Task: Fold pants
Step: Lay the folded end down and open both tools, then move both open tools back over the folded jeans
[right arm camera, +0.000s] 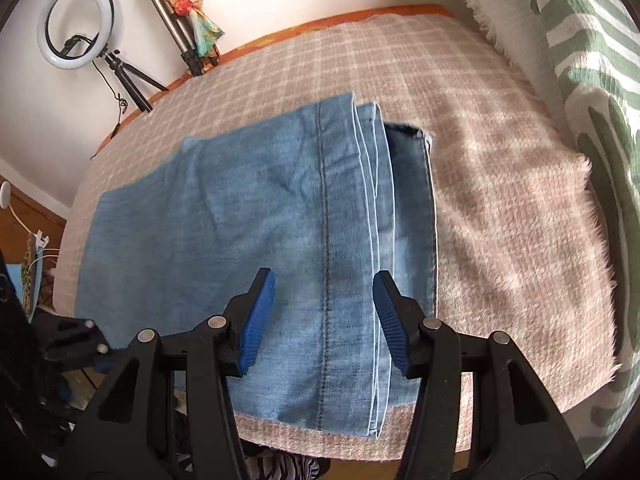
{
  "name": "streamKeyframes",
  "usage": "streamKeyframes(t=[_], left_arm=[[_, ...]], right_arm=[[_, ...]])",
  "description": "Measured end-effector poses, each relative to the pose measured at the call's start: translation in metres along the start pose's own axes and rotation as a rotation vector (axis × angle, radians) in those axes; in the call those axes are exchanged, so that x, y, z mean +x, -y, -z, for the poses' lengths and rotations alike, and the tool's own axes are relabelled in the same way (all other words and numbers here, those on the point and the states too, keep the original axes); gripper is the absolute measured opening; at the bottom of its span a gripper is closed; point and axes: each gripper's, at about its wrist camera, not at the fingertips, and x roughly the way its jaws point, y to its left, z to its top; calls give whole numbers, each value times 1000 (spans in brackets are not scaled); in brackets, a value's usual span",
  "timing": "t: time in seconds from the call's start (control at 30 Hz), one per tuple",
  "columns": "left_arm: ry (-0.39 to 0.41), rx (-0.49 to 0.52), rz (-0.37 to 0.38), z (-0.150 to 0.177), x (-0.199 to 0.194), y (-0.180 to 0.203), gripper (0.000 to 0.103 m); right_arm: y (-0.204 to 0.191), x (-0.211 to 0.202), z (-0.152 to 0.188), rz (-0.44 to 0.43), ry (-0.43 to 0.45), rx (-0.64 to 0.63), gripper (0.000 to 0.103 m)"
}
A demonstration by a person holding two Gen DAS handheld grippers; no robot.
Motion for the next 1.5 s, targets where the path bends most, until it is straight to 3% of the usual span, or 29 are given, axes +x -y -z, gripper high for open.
streamKeyframes(t=[0.2, 0.4, 0.53, 0.67, 0.9, 1.0, 1.1, 1.5], left_arm=[[56, -23, -72, 16, -42, -22, 19], [89, -104, -173, 43, -89, -65, 19], [124, -198, -206, 70, -119, -91, 19], [154, -270, -302, 103, -153, -118, 19], [156, -438, -389, 152, -186, -167, 19], [163, -518, -374, 171, -194, -188, 19], [170, -590, -346, 186, -196, -205, 19], [143, -688, -208, 195, -177, -234, 19]], right_arm=[[-7, 12, 12, 36, 0, -10, 54], [-35, 5, 10, -8, 30, -40, 55], [-71, 2, 5, -58, 48, -92, 55], [-117, 6, -1, -108, 43, -172, 60], [-203, 22, -2, -197, -10, -298, 61], [-238, 29, 0, -222, -26, -349, 62], [-269, 39, 3, -247, -62, -370, 70], [-341, 70, 3, -258, -186, -323, 70]])
